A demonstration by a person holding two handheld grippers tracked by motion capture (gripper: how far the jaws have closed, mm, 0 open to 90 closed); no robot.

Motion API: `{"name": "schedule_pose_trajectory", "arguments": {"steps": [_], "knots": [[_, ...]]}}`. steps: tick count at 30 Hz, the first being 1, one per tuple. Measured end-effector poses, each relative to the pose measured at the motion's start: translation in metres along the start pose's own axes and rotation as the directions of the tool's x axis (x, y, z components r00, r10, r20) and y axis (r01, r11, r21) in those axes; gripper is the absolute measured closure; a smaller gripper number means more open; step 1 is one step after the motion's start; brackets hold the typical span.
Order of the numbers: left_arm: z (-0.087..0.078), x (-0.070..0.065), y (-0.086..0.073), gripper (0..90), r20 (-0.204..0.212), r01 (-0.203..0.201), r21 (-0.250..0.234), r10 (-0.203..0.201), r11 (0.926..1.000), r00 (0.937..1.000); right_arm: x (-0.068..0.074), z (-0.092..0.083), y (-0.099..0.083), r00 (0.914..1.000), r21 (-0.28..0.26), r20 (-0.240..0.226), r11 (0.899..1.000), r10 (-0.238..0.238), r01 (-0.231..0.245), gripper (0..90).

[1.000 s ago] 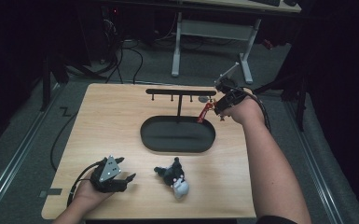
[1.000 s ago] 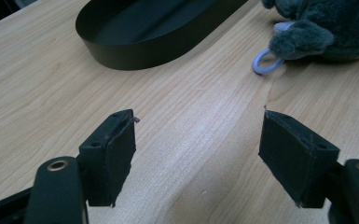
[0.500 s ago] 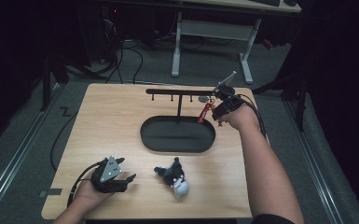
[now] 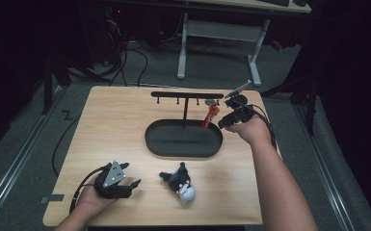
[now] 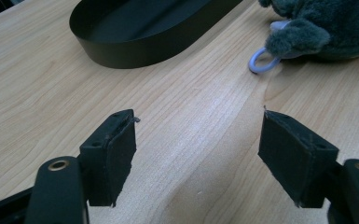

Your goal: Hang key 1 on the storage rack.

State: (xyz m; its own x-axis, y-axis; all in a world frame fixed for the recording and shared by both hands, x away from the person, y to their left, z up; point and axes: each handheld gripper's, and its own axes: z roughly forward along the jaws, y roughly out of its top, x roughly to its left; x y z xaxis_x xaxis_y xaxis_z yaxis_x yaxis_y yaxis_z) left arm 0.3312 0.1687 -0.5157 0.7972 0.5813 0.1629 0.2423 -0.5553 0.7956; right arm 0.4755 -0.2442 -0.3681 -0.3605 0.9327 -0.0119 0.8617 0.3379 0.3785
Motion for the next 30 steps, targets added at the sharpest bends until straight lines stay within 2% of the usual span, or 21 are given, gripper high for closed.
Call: {"name": "schedule_pose_trajectory", "arguments": {"steps": [4, 7, 10, 14, 17, 20, 21, 26, 29, 30], "knots": [[0.000, -0.002, 0.002, 28.6, 0.008, 0.004, -0.003, -0.004, 1.0000, 1.0000, 0.002, 0.002, -0.024, 0.9997, -0.044, 0.026, 0.999, 0.001, 0.000, 31.7], [0.001, -0.004, 0.004, 29.7, 0.015, 0.007, -0.006, -0.007, 1.0000, 0.9999, 0.006, 0.003, -0.042, 0.9998, -0.076, 0.019, 0.997, 0.002, -0.001, 31.6], [0.002, -0.006, 0.005, 31.0, 0.027, 0.014, -0.007, -0.013, 0.9999, 0.9996, 0.013, 0.006, -0.060, 0.9982, -0.099, 0.043, 0.994, -0.042, 0.046, 31.6], [0.002, -0.009, 0.007, 32.8, 0.044, 0.021, -0.002, -0.021, 0.9998, 0.9988, 0.018, 0.011, -0.084, 0.9998, -0.169, 0.006, 0.985, -0.016, 0.017, 33.4], [0.004, -0.011, 0.008, 34.2, 0.056, 0.022, -0.003, -0.021, 0.9998, 0.9982, 0.022, 0.017, -0.104, 0.9993, -0.216, 0.026, 0.976, -0.028, 0.033, 33.6], [0.005, -0.014, 0.009, 35.2, 0.068, 0.021, 0.000, -0.021, 0.9998, 0.9975, 0.025, 0.027, -0.127, 0.9994, -0.279, 0.032, 0.960, -0.013, 0.022, 33.7], [0.005, -0.014, 0.009, 35.5, 0.069, 0.021, 0.002, -0.021, 0.9998, 0.9974, 0.025, 0.032, -0.140, 0.9998, -0.306, 0.020, 0.952, -0.005, 0.011, 36.0], [0.008, -0.019, 0.009, 34.8, 0.061, 0.017, 0.005, -0.017, 0.9998, 0.9980, 0.027, 0.050, -0.181, 0.9999, -0.375, -0.003, 0.927, 0.012, -0.013, 38.0], [0.010, -0.022, 0.009, 34.6, 0.060, 0.052, 0.011, -0.052, 0.9986, 0.9968, 0.028, 0.061, -0.208, 0.9977, -0.414, -0.030, 0.908, 0.061, -0.068, 37.6], [0.011, -0.023, 0.009, 35.2, 0.057, 0.068, 0.020, -0.069, 0.9975, 0.9960, 0.028, 0.062, -0.217, 0.9969, -0.438, -0.029, 0.896, 0.073, -0.078, 37.8]]}}
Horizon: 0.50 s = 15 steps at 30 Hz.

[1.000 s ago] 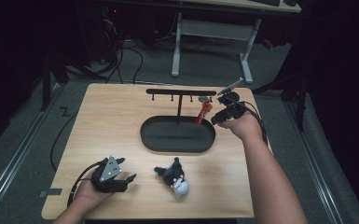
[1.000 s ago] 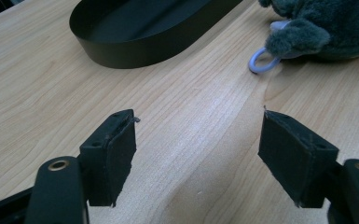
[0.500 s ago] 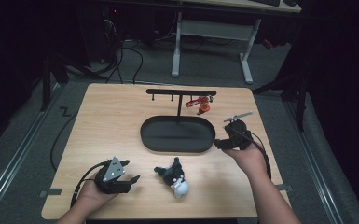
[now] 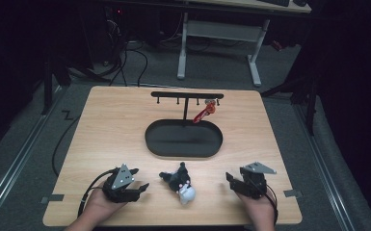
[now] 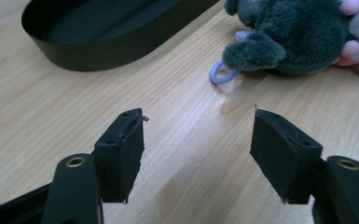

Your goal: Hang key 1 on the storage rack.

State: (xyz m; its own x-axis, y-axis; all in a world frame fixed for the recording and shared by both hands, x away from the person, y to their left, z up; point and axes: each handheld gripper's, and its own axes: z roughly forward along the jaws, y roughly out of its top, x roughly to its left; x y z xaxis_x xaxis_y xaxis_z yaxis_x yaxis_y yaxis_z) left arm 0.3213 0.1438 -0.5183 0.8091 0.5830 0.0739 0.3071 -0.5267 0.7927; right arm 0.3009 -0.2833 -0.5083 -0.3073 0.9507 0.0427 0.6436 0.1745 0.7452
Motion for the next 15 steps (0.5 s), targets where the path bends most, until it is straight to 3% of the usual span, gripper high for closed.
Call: {"name": "schedule_pose_trajectory", "arguments": {"steps": [1, 4, 6, 8, 11, 15], "knots": [[0.001, -0.001, 0.001, 37.6, 0.009, 0.018, 0.009, -0.018, 0.9998, 0.9998, 0.000, -0.003, -0.006, 1.0000, -0.003, 0.002, 1.000, 0.003, -0.003, 38.0], [0.004, -0.011, 0.006, 60.2, 0.069, 0.021, 0.015, -0.022, 0.9997, 0.9974, 0.000, -0.013, -0.006, 0.9986, -0.025, 0.034, 0.999, -0.040, 0.041, 39.7], [0.008, -0.021, 0.010, 69.8, 0.091, 0.004, 0.026, -0.006, 0.9997, 0.9959, -0.005, -0.016, -0.006, 0.9996, -0.041, 0.027, 0.999, 0.008, -0.006, 40.1], [0.015, -0.034, 0.017, 79.0, 0.067, -0.027, 0.038, 0.025, 0.9989, 0.9975, -0.009, -0.014, -0.009, 0.9988, -0.041, -0.002, 0.998, 0.049, -0.049, 40.3], [0.028, -0.044, 0.027, 88.6, 0.056, -0.029, 0.038, 0.027, 0.9988, 0.9981, -0.008, -0.013, -0.014, 0.9990, -0.026, -0.006, 0.999, 0.044, -0.044, 40.9], [0.047, -0.056, 0.036, 89.7, 0.067, -0.059, 0.059, 0.055, 0.9965, 0.9962, -0.006, -0.014, -0.017, 0.9991, -0.001, -0.038, 1.000, 0.020, -0.020, 41.1]]}}
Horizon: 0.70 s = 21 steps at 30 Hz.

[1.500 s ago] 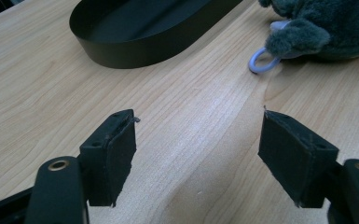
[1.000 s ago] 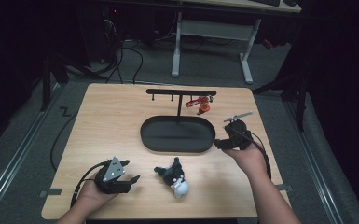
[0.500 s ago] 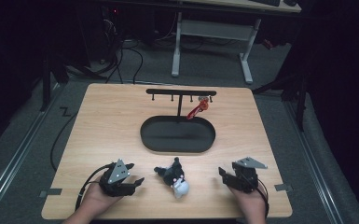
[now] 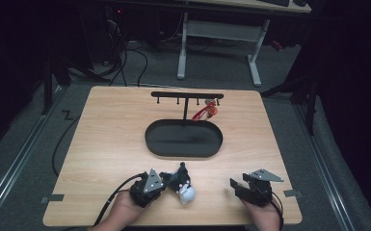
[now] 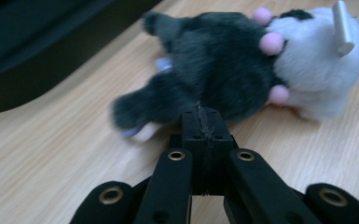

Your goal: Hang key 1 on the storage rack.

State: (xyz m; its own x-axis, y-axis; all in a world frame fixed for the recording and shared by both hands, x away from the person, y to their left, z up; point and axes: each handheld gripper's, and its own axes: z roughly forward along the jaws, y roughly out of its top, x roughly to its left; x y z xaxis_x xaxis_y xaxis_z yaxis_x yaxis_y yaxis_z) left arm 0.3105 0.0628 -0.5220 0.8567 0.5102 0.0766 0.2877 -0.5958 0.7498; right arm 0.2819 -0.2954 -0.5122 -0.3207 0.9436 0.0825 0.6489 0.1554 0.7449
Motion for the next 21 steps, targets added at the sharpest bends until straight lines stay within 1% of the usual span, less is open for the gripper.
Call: {"name": "schedule_pose_trajectory", "arguments": {"steps": [1, 2, 3, 4, 5, 6, 9, 11, 14, 15, 16, 18, 19, 21], "knots": [[0.004, -0.002, 0.002, 89.7, 0.002, -0.001, 0.000, 0.001, 1.0000, 1.0000, 0.001, -0.001, 0.000, 0.9999, 0.001, 0.001, 1.000, -0.011, 0.011, 41.2], [0.006, -0.004, 0.005, 89.7, 0.004, -0.002, 0.004, 0.002, 1.0000, 1.0000, 0.001, -0.002, -0.001, 0.9999, 0.002, 0.001, 1.000, -0.013, 0.013, 41.2], [0.010, -0.006, 0.007, 89.8, 0.006, -0.006, 0.006, 0.006, 1.0000, 1.0000, 0.001, -0.003, -0.001, 0.9999, -0.002, -0.003, 1.000, -0.013, 0.013, 41.3], [0.017, -0.010, 0.015, 89.8, 0.014, -0.017, 0.014, 0.016, 0.9998, 0.9998, 0.000, -0.003, -0.001, 0.9999, -0.005, -0.005, 1.000, -0.010, 0.010, 41.4], [0.017, -0.010, 0.015, 89.7, 0.014, -0.017, 0.014, 0.016, 0.9998, 0.9998, 0.000, -0.003, -0.001, 0.9999, -0.005, -0.005, 1.000, -0.010, 0.010, 41.4], [0.020, -0.013, 0.019, 89.7, 0.020, -0.022, 0.014, 0.022, 0.9997, 0.9996, -0.002, -0.004, -0.002, 1.0000, -0.007, -0.007, 1.000, -0.007, 0.007, 41.6], [0.032, -0.025, 0.035, 89.8, 0.052, -0.040, 0.008, 0.040, 0.9991, 0.9978, -0.007, -0.004, -0.003, 1.0000, -0.002, -0.002, 1.000, -0.002, 0.002, 41.7], [0.041, -0.036, 0.044, 89.7, 0.069, -0.066, 0.007, 0.066, 0.9978, 0.9955, -0.010, -0.005, -0.005, 0.9999, 0.001, 0.009, 1.000, 0.006, -0.006, 41.6], [0.053, -0.046, 0.055, 89.7, 0.104, -0.069, 0.001, 0.068, 0.9976, 0.9923, -0.014, -0.007, -0.007, 0.9998, -0.003, 0.017, 1.000, 0.005, -0.005, 41.4], [0.056, -0.048, 0.056, 89.5, 0.103, -0.069, -0.001, 0.069, 0.9976, 0.9923, -0.014, -0.008, -0.007, 0.9997, 0.000, 0.024, 1.000, 0.004, -0.004, 41.4], [0.057, -0.048, 0.057, 88.6, 0.103, -0.061, -0.005, 0.062, 0.9981, 0.9928, -0.015, -0.008, -0.008, 0.9996, -0.004, 0.028, 1.000, -0.001, 0.001, 41.2], [0.054, -0.044, 0.054, 84.8, 0.099, -0.046, -0.008, 0.047, 0.9989, 0.9940, -0.015, -0.009, -0.009, 0.9994, -0.001, 0.033, 1.000, 0.005, -0.005, 40.9], [0.051, -0.040, 0.051, 83.7, 0.094, -0.040, -0.009, 0.040, 0.9992, 0.9948, -0.016, -0.008, -0.009, 0.9994, -0.003, 0.033, 1.000, -0.006, 0.006, 40.6], [0.041, -0.029, 0.043, 80.9, 0.074, -0.028, -0.010, 0.029, 0.9996, 0.9968, -0.016, -0.008, -0.011, 0.9994, 0.003, 0.033, 1.000, 0.004, -0.004, 40.0]]}}
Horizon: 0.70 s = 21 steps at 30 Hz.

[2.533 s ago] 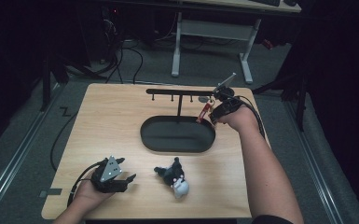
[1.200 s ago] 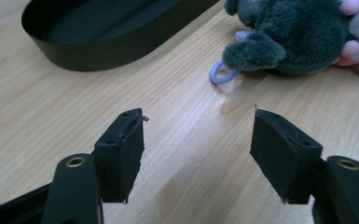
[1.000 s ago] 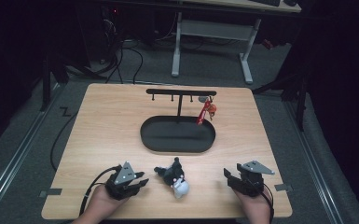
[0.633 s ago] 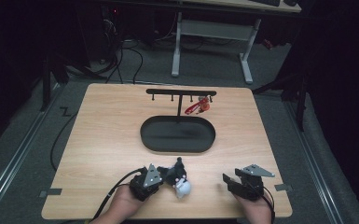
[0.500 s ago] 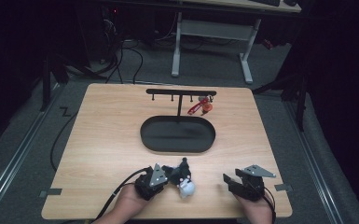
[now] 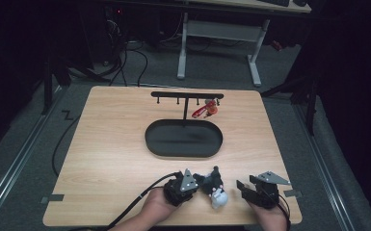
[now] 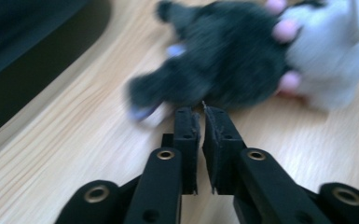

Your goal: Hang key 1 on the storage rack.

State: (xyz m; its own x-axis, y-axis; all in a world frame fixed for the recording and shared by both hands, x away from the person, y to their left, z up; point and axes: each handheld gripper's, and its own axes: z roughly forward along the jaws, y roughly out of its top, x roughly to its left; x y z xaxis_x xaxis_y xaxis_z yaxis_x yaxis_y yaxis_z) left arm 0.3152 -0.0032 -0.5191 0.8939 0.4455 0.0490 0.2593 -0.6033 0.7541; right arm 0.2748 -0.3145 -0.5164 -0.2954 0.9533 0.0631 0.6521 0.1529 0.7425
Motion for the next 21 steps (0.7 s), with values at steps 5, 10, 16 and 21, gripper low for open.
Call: {"name": "schedule_pose_trajectory", "arguments": {"steps": [5, 10, 16, 21], "knots": [[-0.036, 0.034, -0.027, 75.3, -0.083, 0.046, -0.008, -0.047, 0.9989, 0.9955, -0.001, 0.003, -0.001, 1.0000, 0.010, 0.000, 1.000, -0.001, 0.001, 40.6], [-0.072, 0.073, -0.061, 71.3, -0.179, 0.110, -0.001, -0.108, 0.9940, 0.9779, -0.001, 0.005, -0.002, 0.9997, 0.027, 0.020, 1.000, 0.012, -0.013, 46.4], [-0.105, 0.104, -0.097, 62.8, -0.253, 0.225, -0.048, -0.229, 0.9733, 0.9399, -0.003, 0.004, -0.001, 0.9995, 0.020, 0.025, 1.000, 0.021, -0.022, 45.8], [-0.110, 0.113, -0.102, 48.9, -0.298, 0.239, -0.064, -0.247, 0.9690, 0.9220, -0.003, 0.004, 0.000, 0.9992, 0.024, 0.037, 1.000, 0.014, -0.015, 44.0]]}}
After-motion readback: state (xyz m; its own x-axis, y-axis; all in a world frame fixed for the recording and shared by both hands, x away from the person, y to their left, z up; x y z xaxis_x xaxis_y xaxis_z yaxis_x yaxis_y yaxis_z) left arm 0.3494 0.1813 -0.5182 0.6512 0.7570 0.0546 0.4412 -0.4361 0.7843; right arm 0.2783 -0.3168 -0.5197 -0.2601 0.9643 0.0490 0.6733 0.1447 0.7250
